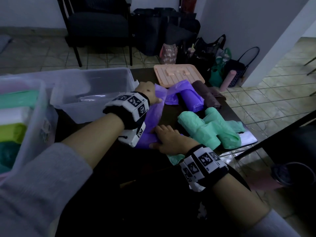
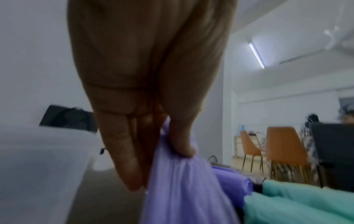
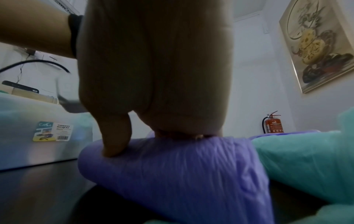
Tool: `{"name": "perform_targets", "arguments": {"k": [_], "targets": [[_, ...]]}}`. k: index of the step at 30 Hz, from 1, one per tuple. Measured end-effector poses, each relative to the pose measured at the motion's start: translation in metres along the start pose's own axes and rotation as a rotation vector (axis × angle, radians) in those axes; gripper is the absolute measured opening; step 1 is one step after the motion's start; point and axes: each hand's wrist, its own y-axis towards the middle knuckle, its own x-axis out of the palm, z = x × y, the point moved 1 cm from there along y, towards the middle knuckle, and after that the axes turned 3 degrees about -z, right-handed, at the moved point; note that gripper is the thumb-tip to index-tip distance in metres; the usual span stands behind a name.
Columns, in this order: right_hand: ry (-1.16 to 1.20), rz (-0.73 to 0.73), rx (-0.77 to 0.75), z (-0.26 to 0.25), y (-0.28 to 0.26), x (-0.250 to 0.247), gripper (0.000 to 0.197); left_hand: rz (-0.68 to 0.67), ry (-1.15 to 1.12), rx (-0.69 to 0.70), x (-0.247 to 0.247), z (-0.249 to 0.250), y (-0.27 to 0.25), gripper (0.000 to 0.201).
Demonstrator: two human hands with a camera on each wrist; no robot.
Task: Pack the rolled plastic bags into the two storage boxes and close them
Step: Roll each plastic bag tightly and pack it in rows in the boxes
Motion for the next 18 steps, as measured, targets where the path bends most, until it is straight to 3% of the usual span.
{"name": "perform_targets", "arguments": {"k": [2, 8, 10, 15, 18], "targets": [[0.008, -0.023, 0.005, 0.002, -0.001, -0.002, 0.054, 0.018, 0.017, 0.0, -0.003, 0.002, 0.001, 0.046], [0.027, -0.046, -0.002, 0.005, -0.003, -0.003, 0.05, 0.273, 0.1, 0.146, -0.005, 0.017, -0.007, 0.026], [0.043, -0.047, -0.01, 0.005, -0.003, -0.003, 0.05, 0.163, 0.167, 0.166, 0.002, 0.016, -0.01, 0.024], [0.027, -0.056, -0.012, 0.004, -0.003, -0.004, 0.053, -0.394, 0.283, 0.165, 0.027, -0.015, -0.011, 0.038], [0.023, -0.067, -0.013, 0.004, -0.002, -0.005, 0.052, -0.493, 0.328, 0.147, 0.032, -0.027, -0.009, 0.045]]}}
